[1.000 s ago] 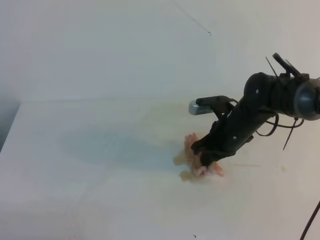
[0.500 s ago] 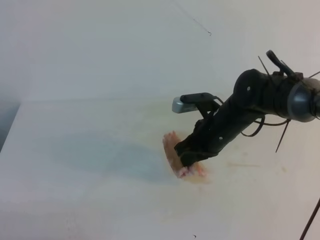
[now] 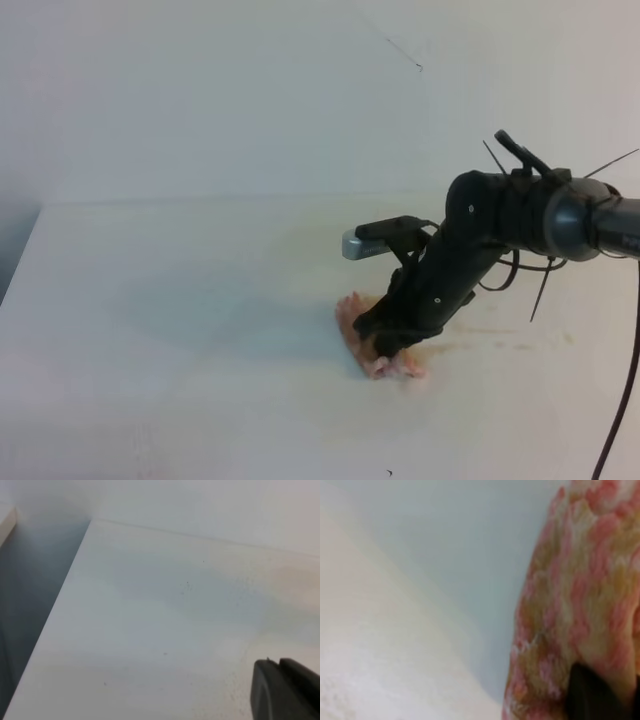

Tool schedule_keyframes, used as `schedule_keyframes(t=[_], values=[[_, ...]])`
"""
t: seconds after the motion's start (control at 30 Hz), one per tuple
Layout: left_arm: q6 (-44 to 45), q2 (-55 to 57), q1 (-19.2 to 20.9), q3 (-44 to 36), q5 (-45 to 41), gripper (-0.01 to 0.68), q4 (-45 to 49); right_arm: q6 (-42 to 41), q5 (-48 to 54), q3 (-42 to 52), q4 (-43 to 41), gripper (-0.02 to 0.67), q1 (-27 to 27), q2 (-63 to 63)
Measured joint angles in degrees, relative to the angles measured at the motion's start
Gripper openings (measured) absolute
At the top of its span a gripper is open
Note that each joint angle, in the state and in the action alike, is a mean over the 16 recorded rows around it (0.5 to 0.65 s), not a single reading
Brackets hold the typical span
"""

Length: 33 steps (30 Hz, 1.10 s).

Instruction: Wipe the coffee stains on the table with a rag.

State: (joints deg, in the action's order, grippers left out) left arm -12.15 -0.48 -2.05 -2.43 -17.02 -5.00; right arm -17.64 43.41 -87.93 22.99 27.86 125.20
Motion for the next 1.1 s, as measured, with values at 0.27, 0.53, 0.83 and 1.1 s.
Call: schedule_keyframes(t=[0.27,0.53,0.83,1.1], values=[[0.0,0.0,0.0,0.16,0.0,0.0,0.0,1.97,-0.54,-0.12,-2.7,0.041,-2.05,0.12],[0.0,0.29,0.01,0.32,-0.05,0.0,0.01,2.74,-0.69,-0.12,-2.98,0.041,-5.87,0.12],[0.0,0.48,0.01,0.32,-0.05,0.0,0.01,4.72,0.45,-0.15,-5.05,0.041,-10.63,0.09],[0.0,0.38,0.01,0.16,0.0,0.001,0.0,4.88,1.62,0.04,-7.29,0.041,-14.2,-1.01]])
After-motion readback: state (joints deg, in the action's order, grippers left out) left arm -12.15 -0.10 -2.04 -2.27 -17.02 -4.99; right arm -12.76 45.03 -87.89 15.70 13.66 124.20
